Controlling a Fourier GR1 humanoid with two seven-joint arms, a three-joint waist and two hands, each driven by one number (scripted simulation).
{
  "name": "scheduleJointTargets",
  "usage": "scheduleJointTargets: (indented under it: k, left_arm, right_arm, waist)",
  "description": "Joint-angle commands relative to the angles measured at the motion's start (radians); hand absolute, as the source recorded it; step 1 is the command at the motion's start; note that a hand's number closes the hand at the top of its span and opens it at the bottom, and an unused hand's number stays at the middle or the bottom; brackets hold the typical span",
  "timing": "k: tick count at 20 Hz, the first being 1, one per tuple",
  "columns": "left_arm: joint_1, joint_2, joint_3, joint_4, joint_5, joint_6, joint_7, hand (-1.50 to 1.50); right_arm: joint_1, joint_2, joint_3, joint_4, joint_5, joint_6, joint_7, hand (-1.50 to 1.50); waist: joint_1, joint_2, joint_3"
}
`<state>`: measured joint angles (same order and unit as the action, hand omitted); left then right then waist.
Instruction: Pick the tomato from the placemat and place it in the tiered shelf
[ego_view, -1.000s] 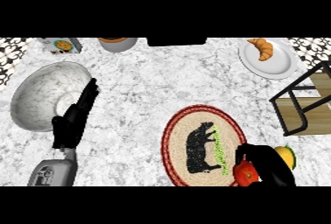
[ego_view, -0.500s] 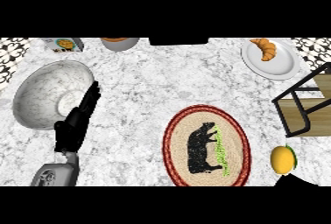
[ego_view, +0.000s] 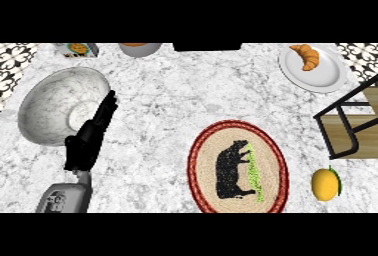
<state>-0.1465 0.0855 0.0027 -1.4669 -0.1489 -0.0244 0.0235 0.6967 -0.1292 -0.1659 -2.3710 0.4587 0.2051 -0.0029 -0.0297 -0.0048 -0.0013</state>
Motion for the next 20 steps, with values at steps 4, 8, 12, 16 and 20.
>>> scheduleJointTargets:
  k: [4, 8, 12, 16, 20]
  left_arm:
    - [-0.012, -0.003, 0.001, -0.019, -0.008, 0.014, 0.044, 0.00]
    - [-0.030, -0.020, -0.013, -0.001, -0.019, 0.023, 0.033, 0.00]
    - [-0.009, -0.018, -0.016, 0.014, -0.015, 0.009, -0.016, 0.00]
    - [-0.029, -0.013, -0.009, 0.048, -0.008, -0.005, -0.021, 0.00]
    - [-0.012, -0.002, -0.011, -0.019, 0.006, -0.023, 0.028, 0.00]
  right_arm:
    - [0.008, -0.027, -0.259, -0.256, -0.188, 0.006, 0.119, 1.50]
    - [-0.139, -0.068, -0.391, -0.206, -0.285, -0.036, 0.198, 1.50]
    - [-0.229, -0.171, -0.526, -0.201, -0.320, -0.048, 0.349, 1.50]
    - [-0.344, -0.308, -0.666, -0.148, -0.485, -0.020, 0.481, 1.50]
    - [-0.515, -0.529, -0.757, -0.024, -0.543, -0.023, 0.654, 1.50]
  waist:
    - [-0.004, -0.002, -0.001]
    - [0.002, 0.000, -0.001]
    - [0.011, 0.003, -0.002]
    - [0.013, 0.002, -0.001]
    - [0.032, 0.003, -0.001]
